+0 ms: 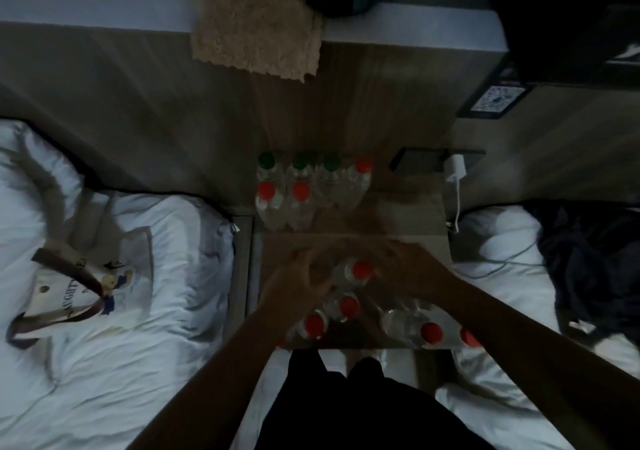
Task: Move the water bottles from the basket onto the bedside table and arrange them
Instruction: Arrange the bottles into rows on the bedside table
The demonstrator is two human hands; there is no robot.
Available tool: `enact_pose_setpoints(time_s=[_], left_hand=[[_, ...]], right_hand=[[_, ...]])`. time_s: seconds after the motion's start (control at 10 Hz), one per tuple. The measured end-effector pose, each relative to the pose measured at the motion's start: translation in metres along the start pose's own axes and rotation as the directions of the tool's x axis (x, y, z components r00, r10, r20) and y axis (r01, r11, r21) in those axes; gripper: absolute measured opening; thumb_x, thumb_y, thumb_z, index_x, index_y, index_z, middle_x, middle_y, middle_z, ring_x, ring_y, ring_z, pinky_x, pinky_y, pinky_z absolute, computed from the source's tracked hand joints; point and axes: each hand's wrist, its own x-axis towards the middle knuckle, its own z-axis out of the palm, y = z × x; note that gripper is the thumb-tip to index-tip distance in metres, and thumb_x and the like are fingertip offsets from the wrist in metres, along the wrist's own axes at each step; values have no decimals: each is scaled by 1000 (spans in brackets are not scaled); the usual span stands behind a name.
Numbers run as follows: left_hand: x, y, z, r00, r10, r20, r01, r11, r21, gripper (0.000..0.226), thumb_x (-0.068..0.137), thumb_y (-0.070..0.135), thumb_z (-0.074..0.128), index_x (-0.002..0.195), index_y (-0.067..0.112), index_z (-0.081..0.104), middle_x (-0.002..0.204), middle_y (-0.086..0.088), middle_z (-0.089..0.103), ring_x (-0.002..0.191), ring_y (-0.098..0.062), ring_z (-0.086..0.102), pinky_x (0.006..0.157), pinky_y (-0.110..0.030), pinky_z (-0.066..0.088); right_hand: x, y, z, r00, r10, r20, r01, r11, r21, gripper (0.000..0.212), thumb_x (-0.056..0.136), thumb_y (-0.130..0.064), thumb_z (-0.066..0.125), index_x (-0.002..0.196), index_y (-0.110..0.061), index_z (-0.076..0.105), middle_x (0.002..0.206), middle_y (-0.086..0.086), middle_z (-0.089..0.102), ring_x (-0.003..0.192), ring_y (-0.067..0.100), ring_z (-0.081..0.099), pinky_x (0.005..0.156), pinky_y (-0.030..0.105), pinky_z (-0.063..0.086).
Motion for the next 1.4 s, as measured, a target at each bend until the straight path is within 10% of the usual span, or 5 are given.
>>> enact_pose_setpoints(time_s=[0.5,0.6,0.9,1.4], left_hand=[[37,38,91,999,34,18,-36,989,145,53,89,20,53,140,21,38,136,-13,52,117,-33,54,98,-46,46],[35,44,92,1000,-1,-20,3,993,114,45,89,12,49,133,20,44,118,-20,60,98,-36,62,84,-49,53],[30,44,91,992,20,-125,2,984,177,38,89,21,57,126,18,48,115,-13,63,102,-30,61,89,-44,50],[34,35,50,984,79,-159,-35,964,263,19,88,36,59,99,23,53,88,3,58,82,-17,59,73,-32,47]], right_hand=[[-59,117,20,975,211,70,-211,977,-9,37,94,-22,52,128,-6,53,98,13,64,80,24,66,68,27,52],[-63,132,28,988,149,31,-148,989,-31,43,89,-27,59,130,-12,56,133,11,57,118,26,56,92,28,41],[-74,148,40,983,176,56,-173,983,-60,60,83,-42,65,135,-19,47,132,11,56,120,26,54,93,29,42],[-35,119,3,994,24,-106,-36,994,-106,21,87,-34,60,97,-15,63,92,5,66,87,20,65,67,23,40]])
